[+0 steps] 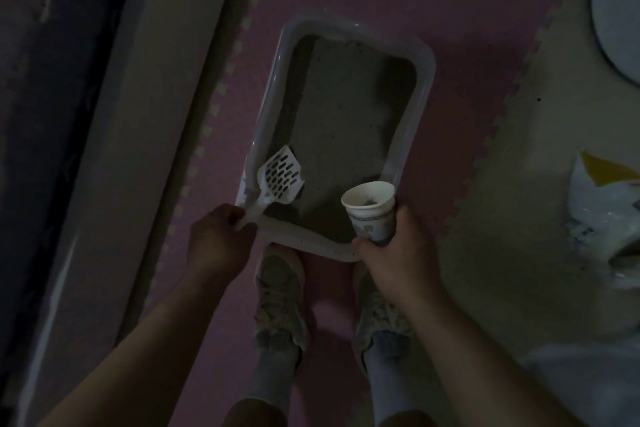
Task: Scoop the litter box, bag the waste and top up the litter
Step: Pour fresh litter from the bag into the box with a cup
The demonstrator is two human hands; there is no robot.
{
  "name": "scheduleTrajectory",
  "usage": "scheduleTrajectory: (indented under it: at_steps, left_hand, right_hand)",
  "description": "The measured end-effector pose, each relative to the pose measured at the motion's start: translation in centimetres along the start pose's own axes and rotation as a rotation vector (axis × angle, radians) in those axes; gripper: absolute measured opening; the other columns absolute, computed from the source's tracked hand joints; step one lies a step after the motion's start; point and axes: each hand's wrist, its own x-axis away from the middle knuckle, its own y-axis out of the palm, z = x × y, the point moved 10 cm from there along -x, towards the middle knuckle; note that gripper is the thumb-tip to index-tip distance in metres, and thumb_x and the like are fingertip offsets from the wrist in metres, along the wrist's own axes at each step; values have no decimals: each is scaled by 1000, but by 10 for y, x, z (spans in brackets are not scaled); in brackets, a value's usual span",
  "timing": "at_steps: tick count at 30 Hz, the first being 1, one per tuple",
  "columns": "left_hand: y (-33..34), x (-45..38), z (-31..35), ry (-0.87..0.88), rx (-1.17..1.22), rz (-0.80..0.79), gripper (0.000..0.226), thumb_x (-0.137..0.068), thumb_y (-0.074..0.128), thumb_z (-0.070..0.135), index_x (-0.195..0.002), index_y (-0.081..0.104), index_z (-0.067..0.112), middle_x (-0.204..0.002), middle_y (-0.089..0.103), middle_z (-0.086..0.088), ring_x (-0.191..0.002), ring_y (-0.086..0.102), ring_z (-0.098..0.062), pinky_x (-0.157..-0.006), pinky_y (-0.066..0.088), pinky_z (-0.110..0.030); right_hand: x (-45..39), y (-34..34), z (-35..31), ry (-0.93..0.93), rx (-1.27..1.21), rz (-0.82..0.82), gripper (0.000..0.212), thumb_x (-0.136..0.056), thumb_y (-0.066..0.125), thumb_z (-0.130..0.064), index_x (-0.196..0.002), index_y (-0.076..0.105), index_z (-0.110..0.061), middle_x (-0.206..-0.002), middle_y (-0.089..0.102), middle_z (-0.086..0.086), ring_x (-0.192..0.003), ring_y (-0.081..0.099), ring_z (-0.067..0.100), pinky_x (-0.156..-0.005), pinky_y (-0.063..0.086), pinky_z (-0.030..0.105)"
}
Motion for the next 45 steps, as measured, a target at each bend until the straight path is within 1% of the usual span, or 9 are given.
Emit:
scheduleTrajectory:
  at_steps: [6, 10, 13, 15, 18, 22, 25, 37, 45]
  left_hand:
    - [8, -1, -9, 6, -13, 14, 42, -83, 75, 21, -120, 66, 3, -117, 66, -24, -105, 64, -41, -92, 52, -43]
    - [6, 4, 18, 202, -23, 139, 41, -80, 63, 22, -116, 65, 2, -118, 63, -22, -106, 62, -40, -92, 51, -44]
    - [25, 8, 45, 195, 152, -15, 23, -94, 62, 20, -116, 68, 16, -113, 68, -4, -99, 63, -21, -80, 48, -26]
    - [52, 13, 56, 106, 351, -228, 13, -93, 62, 31, -102, 71, 31, -99, 71, 8, -91, 66, -15, -77, 54, -30]
    - [77, 23, 70, 67, 504, -375, 13, -87, 64, 33, -98, 72, 33, -97, 75, 4, -94, 70, -19, -88, 58, -47]
    - [103, 40, 76, 37, 538, -495, 13, -95, 64, 14, -100, 73, 23, -98, 75, -8, -99, 71, -28, -79, 56, -37]
    - [109, 44, 69, -1, 525, -498, 12, -95, 64, 14, -91, 72, 23, -94, 77, -11, -93, 73, -27, -72, 54, -30]
    - [105, 45, 35, -33, 407, -489, 13, -94, 63, 20, -95, 70, 31, -104, 75, -1, -99, 69, -20, -92, 54, -45]
    - [99, 40, 39, -17, 410, -476, 16, -91, 65, 18, -88, 68, 33, -101, 75, -3, -98, 69, -21, -95, 53, -49]
  right_hand:
    - [5, -4, 10, 27, -15, 6, 46, -76, 78, -21, -116, 57, -22, -108, 64, -6, -96, 64, 11, -68, 47, 19]
    - [4, -3, 14, 50, -16, -16, 42, -76, 78, -20, -112, 58, -21, -105, 64, -7, -89, 62, 6, -59, 37, 8]
    - [3, -1, 16, 52, -8, -36, 43, -75, 78, -22, -113, 57, -23, -103, 64, -8, -87, 62, 4, -58, 38, 10]
    - [2, -2, 19, 66, -8, -36, 41, -75, 78, -23, -110, 57, -24, -101, 64, -9, -85, 61, 3, -59, 40, 14]
    - [2, -3, 22, 77, 17, -40, 41, -75, 79, -25, -110, 57, -25, -99, 62, -11, -80, 56, -5, -58, 40, 15]
    - [5, -5, 25, 91, 56, -38, 41, -75, 80, -28, -107, 55, -26, -95, 58, -12, -83, 58, 8, -67, 44, 26]
    - [5, -8, 26, 78, 75, -21, 38, -75, 78, -25, -107, 56, -24, -96, 60, -10, -85, 59, 12, -69, 44, 27]
    - [9, -12, 32, 84, 44, 45, 38, -76, 79, -24, -107, 57, -21, -103, 65, -5, -89, 63, 12, -56, 37, 13]
    - [8, -13, 33, 72, 50, 45, 38, -75, 78, -25, -106, 55, -21, -102, 64, -4, -90, 62, 14, -60, 39, 22]
